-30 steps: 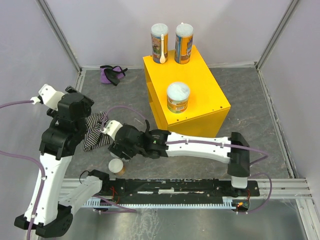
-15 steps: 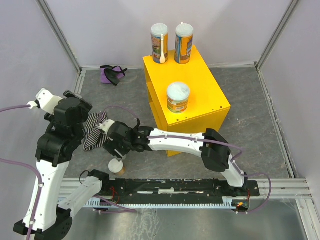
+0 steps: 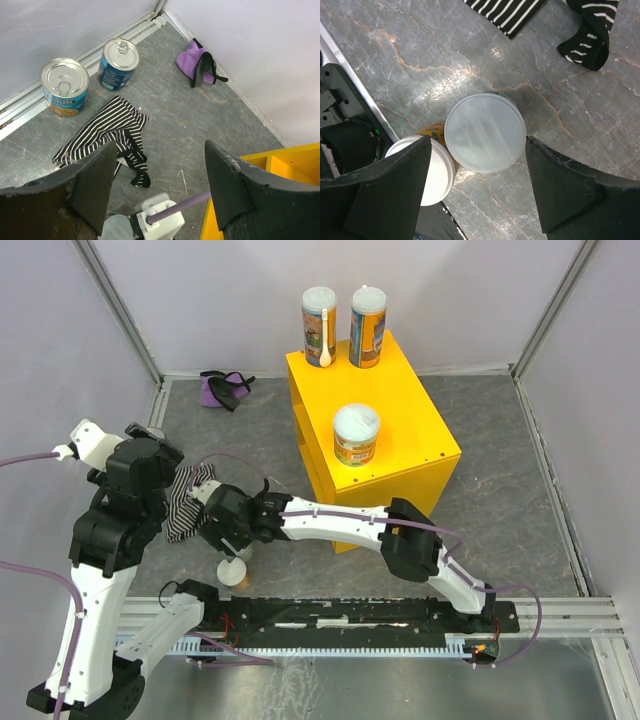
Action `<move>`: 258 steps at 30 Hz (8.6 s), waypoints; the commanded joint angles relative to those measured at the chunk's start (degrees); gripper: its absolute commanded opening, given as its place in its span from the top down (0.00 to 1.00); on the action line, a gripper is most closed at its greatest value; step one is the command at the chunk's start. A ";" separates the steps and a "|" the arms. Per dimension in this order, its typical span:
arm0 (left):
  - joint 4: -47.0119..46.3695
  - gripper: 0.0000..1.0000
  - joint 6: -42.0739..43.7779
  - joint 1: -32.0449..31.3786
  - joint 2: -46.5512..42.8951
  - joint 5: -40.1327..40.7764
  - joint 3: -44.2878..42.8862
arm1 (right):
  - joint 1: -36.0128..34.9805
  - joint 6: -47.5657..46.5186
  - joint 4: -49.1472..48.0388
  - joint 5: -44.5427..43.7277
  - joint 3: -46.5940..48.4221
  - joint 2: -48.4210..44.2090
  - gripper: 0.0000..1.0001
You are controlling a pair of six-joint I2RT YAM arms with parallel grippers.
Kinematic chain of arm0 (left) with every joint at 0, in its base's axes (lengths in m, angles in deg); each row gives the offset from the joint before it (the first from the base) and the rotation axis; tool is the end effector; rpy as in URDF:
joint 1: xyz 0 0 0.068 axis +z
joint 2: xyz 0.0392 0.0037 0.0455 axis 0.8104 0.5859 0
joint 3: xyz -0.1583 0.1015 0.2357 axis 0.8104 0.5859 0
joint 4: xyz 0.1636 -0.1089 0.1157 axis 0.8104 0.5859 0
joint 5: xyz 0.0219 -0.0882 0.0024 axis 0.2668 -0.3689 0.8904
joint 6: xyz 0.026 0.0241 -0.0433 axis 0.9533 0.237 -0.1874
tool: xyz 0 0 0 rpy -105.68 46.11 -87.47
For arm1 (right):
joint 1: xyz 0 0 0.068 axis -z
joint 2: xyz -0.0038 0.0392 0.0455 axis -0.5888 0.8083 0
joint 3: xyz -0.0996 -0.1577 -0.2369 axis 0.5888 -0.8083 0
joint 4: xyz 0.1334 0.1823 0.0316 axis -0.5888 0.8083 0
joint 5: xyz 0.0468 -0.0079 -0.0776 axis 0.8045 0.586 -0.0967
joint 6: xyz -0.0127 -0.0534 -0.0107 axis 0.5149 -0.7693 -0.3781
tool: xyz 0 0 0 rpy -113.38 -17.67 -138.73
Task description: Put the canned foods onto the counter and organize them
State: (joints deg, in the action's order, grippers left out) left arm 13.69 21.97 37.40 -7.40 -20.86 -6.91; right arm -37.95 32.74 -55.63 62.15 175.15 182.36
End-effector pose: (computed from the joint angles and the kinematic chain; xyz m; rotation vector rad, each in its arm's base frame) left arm 0.0620 0.0097 0.4372 -0.9140 1.6573 0.0570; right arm 0.1404 0.4767 0.2650 -1.0966 2.2357 0.6305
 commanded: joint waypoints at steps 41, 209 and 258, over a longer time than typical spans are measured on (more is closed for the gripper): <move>-5.72 0.22 -2.86 0.30 0.13 3.05 0.95 | 1.75 -5.40 5.15 -6.10 7.11 -1.01 0.85; 2.06 0.04 -22.81 32.64 32.50 -1.04 10.33 | 33.32 -6.59 28.72 -9.52 17.04 -51.50 0.01; -30.83 0.01 4.84 39.14 43.77 6.37 15.46 | 25.32 -6.48 14.70 -10.70 -1.41 -60.87 0.01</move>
State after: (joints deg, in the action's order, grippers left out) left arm -9.24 21.06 75.72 37.21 -17.69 6.66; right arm -11.85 26.82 -35.82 51.99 175.91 123.28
